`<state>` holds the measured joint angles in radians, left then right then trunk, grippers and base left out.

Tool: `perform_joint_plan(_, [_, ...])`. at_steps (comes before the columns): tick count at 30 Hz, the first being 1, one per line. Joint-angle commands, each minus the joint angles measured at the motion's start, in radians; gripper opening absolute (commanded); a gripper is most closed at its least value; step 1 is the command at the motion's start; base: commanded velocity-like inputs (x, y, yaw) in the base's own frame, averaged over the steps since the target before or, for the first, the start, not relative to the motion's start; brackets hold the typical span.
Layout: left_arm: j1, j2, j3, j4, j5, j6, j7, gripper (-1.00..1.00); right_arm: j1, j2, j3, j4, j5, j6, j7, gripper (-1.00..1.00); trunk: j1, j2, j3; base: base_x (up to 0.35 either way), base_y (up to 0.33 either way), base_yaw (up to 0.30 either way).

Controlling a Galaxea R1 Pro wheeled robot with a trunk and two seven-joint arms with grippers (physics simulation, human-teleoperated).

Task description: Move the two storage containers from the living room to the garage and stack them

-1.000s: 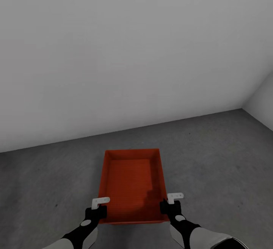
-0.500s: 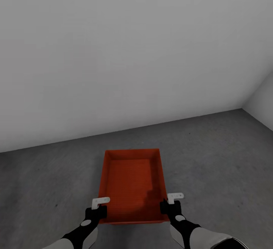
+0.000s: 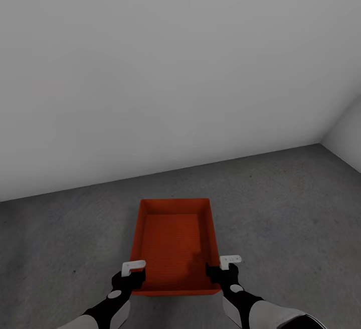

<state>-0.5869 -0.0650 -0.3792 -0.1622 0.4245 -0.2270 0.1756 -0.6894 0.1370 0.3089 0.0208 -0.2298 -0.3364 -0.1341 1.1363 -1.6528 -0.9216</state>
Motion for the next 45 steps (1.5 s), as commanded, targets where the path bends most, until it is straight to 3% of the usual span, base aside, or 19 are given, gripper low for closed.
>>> perform_joint_plan(1, [-0.001,0.0,-0.009,0.0,0.007,-0.004,0.005,1.0,-0.001,0.0,0.009,0.002,-0.008,-0.004,-0.002,1.0,0.0,0.0,-0.001,0.0,0.0,0.0])
perform_joint_plan(21, [-0.001,-0.001,-0.009,0.012,0.013,-0.057,0.006,1.0,-0.001,0.001,0.008,0.002,-0.008,-0.004,-0.002,1.0,0.0,0.0,-0.001,0.0,0.0,0.0])
perform_joint_plan(45, [-0.001,-0.001,-0.009,0.013,0.011,-0.058,0.005,1.0,-0.001,0.001,0.009,0.002,-0.008,-0.004,-0.003,1.0,-0.092,0.168,0.075,0.0,0.0,0.0])
